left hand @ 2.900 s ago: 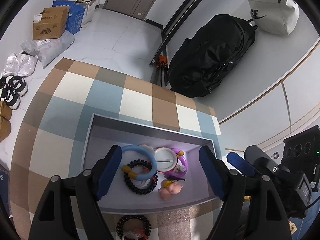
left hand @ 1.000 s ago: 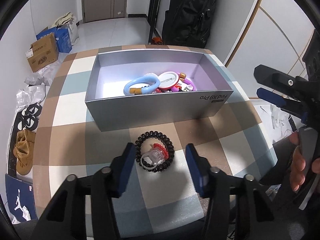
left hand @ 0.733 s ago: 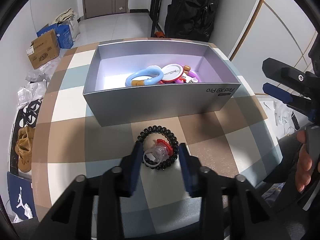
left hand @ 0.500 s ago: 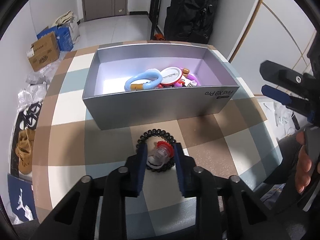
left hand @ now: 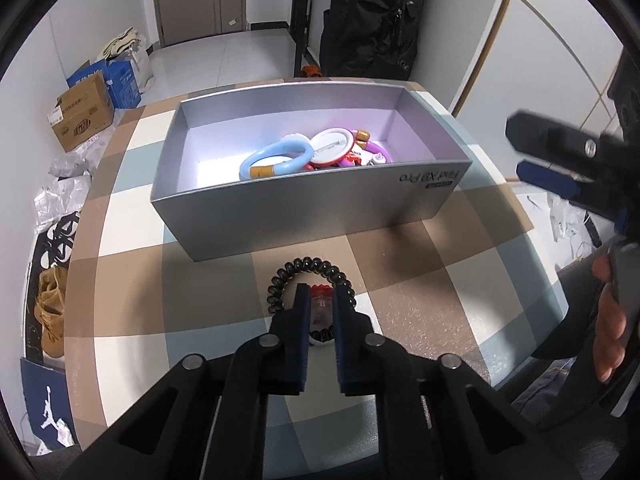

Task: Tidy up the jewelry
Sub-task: 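Move the left tool to the black beaded bracelet and grasp it, then lift the black beaded bracelet with the left tool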

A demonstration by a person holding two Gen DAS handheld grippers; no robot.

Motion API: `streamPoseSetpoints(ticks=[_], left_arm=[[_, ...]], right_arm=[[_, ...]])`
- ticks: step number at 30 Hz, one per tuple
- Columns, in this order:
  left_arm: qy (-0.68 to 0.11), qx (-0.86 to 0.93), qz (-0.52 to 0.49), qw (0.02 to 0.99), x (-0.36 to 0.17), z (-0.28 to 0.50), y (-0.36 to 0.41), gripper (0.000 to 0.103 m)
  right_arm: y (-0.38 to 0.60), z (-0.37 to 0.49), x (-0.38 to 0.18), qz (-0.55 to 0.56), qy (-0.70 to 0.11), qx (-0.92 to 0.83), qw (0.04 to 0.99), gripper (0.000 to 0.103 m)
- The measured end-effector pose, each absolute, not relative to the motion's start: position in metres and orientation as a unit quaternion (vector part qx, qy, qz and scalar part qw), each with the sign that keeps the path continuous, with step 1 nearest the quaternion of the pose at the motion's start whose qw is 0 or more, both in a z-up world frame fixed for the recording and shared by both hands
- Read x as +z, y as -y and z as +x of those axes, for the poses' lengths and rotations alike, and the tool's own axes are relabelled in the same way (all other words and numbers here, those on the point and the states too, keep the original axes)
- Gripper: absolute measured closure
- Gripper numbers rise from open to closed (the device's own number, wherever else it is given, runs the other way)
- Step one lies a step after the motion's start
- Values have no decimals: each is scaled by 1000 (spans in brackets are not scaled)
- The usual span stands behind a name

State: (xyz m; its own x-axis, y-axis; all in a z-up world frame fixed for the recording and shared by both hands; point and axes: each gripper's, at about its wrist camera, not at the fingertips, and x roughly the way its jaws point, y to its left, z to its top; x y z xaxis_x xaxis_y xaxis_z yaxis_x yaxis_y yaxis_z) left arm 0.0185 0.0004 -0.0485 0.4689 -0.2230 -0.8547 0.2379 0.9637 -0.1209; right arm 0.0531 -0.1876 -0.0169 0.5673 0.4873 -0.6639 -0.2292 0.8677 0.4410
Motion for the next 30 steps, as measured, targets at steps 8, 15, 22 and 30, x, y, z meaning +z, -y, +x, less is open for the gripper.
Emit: streamPoseSetpoints(ticks=[8,15,22,30], left_arm=[[-492,-148,-32,858,-40,21,-6,103],[-490,-160,-74,854,-35,25,-16,103],[-475,-137,-134,859,-23,29,-45,103],[-490,-107,-167,849,-29,38,-62,97]], right_arm=[[179,54,-26,133,-437,204,866,0],[167,52,-32,113,-450,213,860,0],[146,49,-38,96,-466,247,844,0],[90,33,-44,6,-466,314,827,33]])
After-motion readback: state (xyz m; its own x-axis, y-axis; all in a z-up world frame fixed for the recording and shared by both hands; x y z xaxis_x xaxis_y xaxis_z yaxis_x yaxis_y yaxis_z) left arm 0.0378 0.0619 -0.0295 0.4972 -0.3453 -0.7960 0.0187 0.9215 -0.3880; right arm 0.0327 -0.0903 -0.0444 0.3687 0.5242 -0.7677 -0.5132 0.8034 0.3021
